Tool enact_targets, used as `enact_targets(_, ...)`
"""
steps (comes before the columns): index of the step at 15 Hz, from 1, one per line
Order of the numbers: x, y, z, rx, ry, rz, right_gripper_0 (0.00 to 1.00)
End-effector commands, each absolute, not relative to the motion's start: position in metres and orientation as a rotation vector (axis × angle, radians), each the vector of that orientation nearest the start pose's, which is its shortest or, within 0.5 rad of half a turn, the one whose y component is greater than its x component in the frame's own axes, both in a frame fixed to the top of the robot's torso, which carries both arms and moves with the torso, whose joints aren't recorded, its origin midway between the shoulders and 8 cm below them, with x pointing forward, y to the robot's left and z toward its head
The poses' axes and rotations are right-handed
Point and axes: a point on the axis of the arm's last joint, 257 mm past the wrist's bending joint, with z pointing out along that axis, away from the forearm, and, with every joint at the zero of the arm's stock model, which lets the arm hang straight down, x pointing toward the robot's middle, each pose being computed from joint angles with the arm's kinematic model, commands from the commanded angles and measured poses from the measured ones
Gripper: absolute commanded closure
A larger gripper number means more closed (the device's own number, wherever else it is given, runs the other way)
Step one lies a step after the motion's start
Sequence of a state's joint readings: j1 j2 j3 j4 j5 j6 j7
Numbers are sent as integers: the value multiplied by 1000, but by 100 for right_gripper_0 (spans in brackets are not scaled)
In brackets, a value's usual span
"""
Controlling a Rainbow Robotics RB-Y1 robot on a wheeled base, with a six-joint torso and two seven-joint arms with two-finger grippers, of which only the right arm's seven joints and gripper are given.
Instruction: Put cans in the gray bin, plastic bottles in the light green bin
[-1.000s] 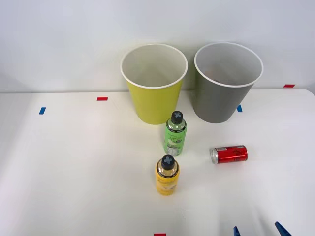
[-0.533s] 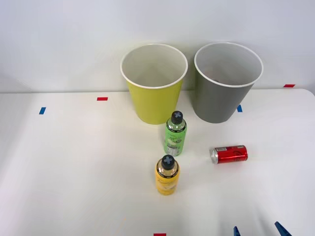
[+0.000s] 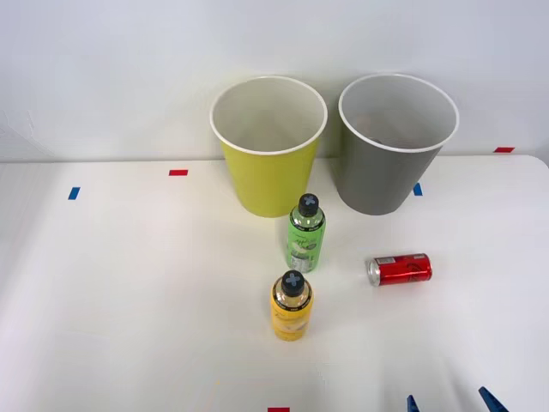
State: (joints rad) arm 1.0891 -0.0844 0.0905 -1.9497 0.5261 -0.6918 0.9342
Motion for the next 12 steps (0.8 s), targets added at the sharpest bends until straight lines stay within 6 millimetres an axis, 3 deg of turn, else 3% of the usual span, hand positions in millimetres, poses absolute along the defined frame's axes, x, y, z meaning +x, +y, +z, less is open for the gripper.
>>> enact_targets(1,210,-228,-284,-29,1646,168,0)
enact_targets(12,210,-228,-284,-29,1646,168,0)
